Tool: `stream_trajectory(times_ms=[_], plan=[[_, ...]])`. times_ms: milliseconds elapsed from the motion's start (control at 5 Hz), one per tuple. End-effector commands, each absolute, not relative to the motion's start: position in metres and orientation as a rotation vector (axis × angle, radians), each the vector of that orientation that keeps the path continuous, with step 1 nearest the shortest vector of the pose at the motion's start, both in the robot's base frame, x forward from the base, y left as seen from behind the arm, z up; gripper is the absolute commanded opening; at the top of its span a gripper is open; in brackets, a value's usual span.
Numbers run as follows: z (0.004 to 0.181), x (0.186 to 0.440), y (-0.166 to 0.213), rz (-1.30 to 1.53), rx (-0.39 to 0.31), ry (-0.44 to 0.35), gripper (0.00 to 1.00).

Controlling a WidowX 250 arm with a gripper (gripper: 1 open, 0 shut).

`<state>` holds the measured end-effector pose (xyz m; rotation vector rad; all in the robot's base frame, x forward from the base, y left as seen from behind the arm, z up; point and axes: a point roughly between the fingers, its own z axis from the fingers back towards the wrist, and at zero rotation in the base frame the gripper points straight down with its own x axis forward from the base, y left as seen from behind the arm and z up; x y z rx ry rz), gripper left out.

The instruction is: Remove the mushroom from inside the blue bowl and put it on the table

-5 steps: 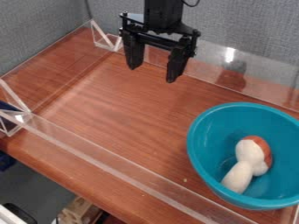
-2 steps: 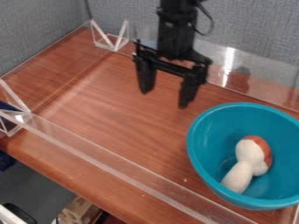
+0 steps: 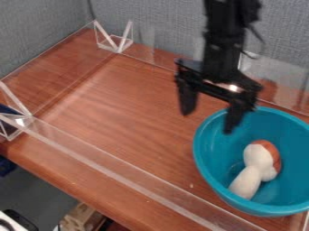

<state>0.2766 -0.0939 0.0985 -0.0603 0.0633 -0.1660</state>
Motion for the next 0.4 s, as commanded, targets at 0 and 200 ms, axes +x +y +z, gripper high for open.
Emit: stream_trajectory(times_ms=[0,200], plan=[[0.106,0.278,-0.118,-0.195,-0.072,0.003,1.0],[0.097,0.275,-0.136,-0.213,-0.079,-0.01,1.0]])
